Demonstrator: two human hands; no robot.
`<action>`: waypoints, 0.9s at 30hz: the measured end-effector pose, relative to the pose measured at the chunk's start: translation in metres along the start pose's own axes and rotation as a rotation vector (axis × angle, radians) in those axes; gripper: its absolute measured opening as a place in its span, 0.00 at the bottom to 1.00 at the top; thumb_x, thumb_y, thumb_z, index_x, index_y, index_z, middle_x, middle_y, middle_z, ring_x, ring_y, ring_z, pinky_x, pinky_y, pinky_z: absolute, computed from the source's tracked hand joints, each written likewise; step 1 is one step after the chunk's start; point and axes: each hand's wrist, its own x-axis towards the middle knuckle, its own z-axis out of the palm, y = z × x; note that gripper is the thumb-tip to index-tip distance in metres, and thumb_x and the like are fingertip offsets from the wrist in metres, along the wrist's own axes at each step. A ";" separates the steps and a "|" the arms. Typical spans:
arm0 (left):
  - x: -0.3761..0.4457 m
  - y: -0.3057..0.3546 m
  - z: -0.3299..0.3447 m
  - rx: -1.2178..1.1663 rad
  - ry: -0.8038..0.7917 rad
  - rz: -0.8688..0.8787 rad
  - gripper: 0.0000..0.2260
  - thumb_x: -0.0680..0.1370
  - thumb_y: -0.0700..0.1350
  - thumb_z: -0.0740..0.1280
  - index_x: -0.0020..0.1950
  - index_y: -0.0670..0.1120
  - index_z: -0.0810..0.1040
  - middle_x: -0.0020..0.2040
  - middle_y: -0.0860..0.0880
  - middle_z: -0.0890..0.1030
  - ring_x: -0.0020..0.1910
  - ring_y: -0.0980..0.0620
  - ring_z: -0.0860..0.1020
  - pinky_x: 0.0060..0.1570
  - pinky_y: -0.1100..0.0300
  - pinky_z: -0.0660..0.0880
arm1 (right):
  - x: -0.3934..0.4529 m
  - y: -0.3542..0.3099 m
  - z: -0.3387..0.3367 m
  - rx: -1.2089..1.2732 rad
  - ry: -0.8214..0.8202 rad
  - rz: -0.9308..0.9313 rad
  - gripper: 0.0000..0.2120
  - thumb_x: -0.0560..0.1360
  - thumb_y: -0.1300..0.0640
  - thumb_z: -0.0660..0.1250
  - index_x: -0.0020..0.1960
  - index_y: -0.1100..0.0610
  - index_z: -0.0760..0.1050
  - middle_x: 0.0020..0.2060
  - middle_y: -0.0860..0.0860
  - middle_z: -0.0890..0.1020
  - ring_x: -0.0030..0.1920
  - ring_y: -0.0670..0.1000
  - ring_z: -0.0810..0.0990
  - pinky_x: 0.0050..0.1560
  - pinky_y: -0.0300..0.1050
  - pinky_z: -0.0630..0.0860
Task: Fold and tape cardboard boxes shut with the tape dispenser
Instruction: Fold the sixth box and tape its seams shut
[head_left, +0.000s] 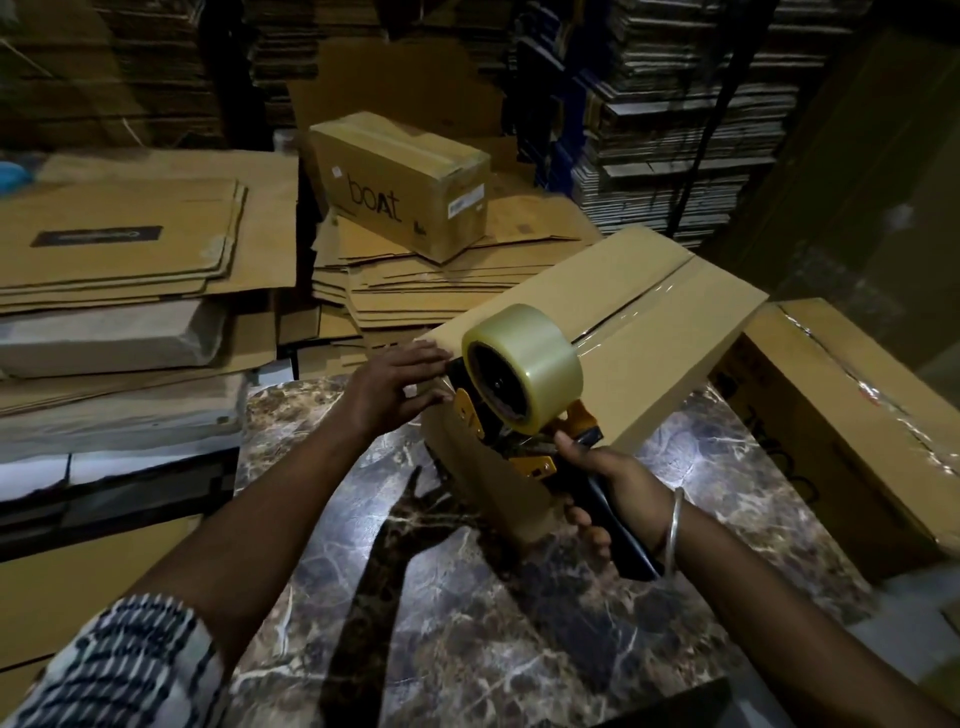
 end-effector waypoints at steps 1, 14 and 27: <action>0.002 0.002 0.000 -0.006 0.020 -0.012 0.23 0.79 0.59 0.64 0.58 0.41 0.84 0.62 0.53 0.77 0.67 0.61 0.69 0.66 0.69 0.66 | 0.000 -0.002 0.000 -0.006 -0.004 -0.002 0.28 0.72 0.33 0.68 0.49 0.60 0.76 0.28 0.54 0.66 0.21 0.50 0.59 0.21 0.38 0.59; 0.017 0.009 0.003 -0.008 -0.108 -0.239 0.20 0.73 0.44 0.77 0.64 0.51 0.82 0.65 0.53 0.81 0.70 0.51 0.74 0.66 0.51 0.74 | -0.048 0.020 -0.030 -0.096 0.022 0.033 0.30 0.65 0.30 0.68 0.35 0.57 0.69 0.27 0.55 0.66 0.20 0.50 0.59 0.23 0.42 0.54; 0.022 0.068 0.018 -0.081 -0.250 -0.062 0.15 0.74 0.45 0.74 0.60 0.51 0.84 0.66 0.49 0.80 0.67 0.44 0.76 0.68 0.27 0.58 | -0.048 0.028 -0.028 -0.086 0.066 -0.015 0.30 0.66 0.31 0.69 0.35 0.58 0.69 0.27 0.55 0.66 0.20 0.50 0.60 0.22 0.40 0.55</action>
